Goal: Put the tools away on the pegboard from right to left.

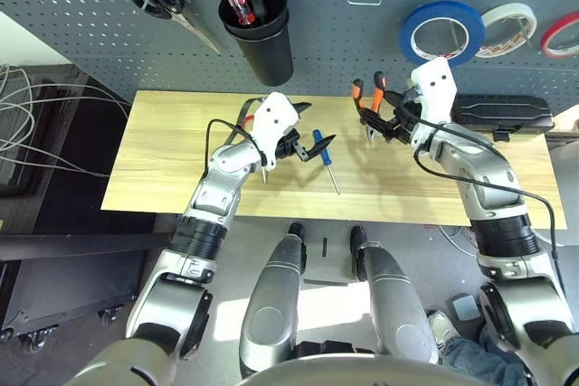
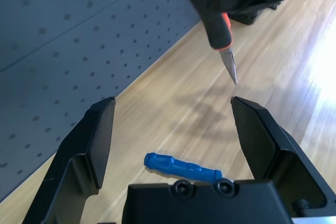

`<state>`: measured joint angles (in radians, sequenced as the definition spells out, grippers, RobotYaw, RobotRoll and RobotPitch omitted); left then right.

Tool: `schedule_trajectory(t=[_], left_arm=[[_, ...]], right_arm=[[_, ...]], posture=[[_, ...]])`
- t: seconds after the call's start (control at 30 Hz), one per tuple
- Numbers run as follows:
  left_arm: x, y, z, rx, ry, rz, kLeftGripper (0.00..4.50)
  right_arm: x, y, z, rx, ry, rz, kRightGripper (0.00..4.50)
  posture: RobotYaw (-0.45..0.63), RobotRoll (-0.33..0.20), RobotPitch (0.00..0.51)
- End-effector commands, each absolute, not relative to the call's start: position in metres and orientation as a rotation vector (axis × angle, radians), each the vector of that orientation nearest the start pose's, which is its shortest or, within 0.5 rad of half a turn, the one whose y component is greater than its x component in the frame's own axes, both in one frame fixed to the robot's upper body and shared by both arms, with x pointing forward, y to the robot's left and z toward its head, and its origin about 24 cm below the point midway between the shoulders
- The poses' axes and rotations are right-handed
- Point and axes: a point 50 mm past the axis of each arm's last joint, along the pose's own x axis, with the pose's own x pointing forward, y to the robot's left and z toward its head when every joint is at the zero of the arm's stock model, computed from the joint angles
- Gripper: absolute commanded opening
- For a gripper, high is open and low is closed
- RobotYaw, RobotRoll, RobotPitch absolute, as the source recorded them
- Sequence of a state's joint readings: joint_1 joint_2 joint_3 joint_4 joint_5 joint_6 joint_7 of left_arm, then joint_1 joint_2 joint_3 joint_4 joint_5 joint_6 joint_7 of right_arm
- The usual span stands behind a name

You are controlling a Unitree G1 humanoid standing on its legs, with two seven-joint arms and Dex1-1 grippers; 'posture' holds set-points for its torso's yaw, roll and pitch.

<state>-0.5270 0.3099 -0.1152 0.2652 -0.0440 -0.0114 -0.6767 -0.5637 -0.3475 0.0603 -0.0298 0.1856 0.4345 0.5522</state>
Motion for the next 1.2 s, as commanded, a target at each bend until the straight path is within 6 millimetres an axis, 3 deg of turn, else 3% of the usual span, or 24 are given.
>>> schedule_trajectory(t=[0.03,0.33,0.57,1.0,1.2], left_arm=[[0.330,0.130,0.123,0.373,-0.144,-0.802,4.50],[0.334,0.127,0.133,0.357,-0.192,-0.795,4.50],[0.338,0.120,0.144,0.304,-0.237,-0.802,4.50],[0.340,0.112,0.153,0.268,-0.270,-0.810,4.50],[0.340,0.108,0.155,0.270,-0.275,-0.819,4.50]], right_arm=[[0.321,-0.131,0.192,-0.256,-0.196,0.710,2.79],[0.310,-0.128,0.231,-0.286,-0.377,0.713,2.79],[0.301,-0.110,0.272,-0.194,-0.519,0.760,2.79],[0.294,-0.087,0.334,-0.206,-0.778,0.790,2.79],[0.298,-0.084,0.347,-0.246,-0.866,0.770,2.79]], posture=[[0.12,0.000,0.397],[0.10,0.000,0.395],[0.09,0.000,0.391],[0.11,0.000,0.388],[0.11,0.000,0.389]])
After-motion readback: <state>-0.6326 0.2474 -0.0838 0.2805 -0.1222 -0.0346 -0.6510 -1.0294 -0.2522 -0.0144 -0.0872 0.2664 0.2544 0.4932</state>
